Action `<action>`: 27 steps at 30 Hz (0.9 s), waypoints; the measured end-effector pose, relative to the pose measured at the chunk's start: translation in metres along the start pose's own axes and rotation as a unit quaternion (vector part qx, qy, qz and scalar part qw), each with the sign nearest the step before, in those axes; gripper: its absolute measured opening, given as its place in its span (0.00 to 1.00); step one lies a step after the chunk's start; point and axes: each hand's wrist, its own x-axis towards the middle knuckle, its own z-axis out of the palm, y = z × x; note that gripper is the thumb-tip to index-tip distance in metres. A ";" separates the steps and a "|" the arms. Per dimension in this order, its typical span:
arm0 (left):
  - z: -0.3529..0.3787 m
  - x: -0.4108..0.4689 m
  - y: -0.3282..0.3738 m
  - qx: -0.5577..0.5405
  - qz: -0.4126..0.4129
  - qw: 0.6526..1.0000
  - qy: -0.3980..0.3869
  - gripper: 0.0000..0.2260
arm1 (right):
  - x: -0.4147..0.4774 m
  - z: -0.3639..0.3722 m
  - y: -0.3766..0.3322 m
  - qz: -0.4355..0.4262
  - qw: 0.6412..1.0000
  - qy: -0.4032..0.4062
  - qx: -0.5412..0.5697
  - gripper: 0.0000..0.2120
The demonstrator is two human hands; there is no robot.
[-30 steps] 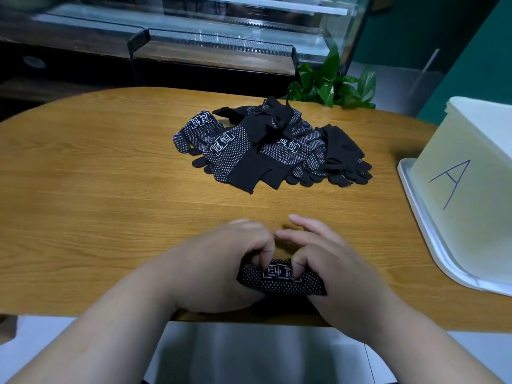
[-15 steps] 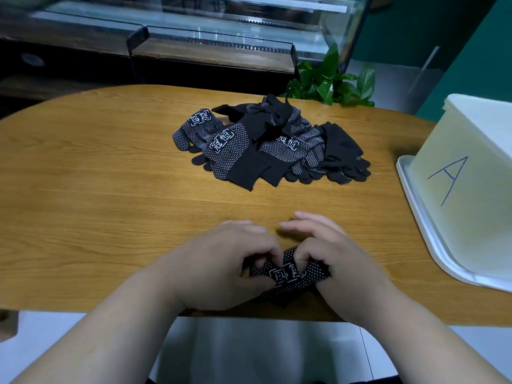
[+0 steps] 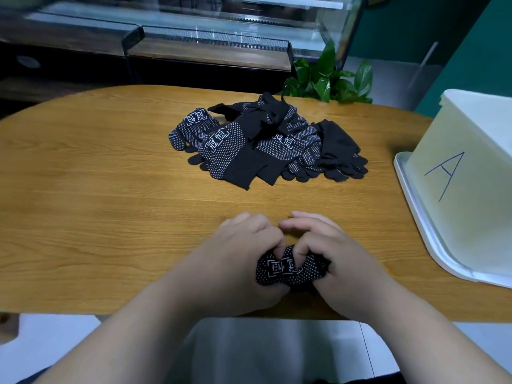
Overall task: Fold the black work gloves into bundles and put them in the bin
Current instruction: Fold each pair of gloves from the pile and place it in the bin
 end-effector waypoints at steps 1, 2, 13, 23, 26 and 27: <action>0.000 0.001 0.000 -0.001 -0.005 1.000 0.002 0.15 | 0.000 -0.001 0.000 0.002 1.000 -0.001 0.008 0.25; -0.001 0.001 0.000 -0.001 -0.007 1.000 0.005 0.14 | -0.001 -0.003 -0.002 0.005 1.000 -0.005 0.018 0.24; -0.007 -0.001 -0.011 -0.022 -0.030 0.999 0.022 0.13 | -0.007 -0.009 0.007 -0.014 0.996 0.077 -0.033 0.09; -0.008 -0.001 -0.015 -0.058 -0.009 0.998 0.012 0.06 | 0.002 0.002 0.005 0.018 0.982 0.134 -0.132 0.13; -0.004 0.001 -0.014 -0.053 -0.006 0.998 0.037 0.07 | 0.002 0.001 0.004 0.037 0.987 0.118 -0.098 0.11; -0.004 0.001 -0.015 -0.060 -0.001 0.997 0.038 0.07 | 0.002 0.000 0.003 0.039 0.989 0.115 -0.087 0.11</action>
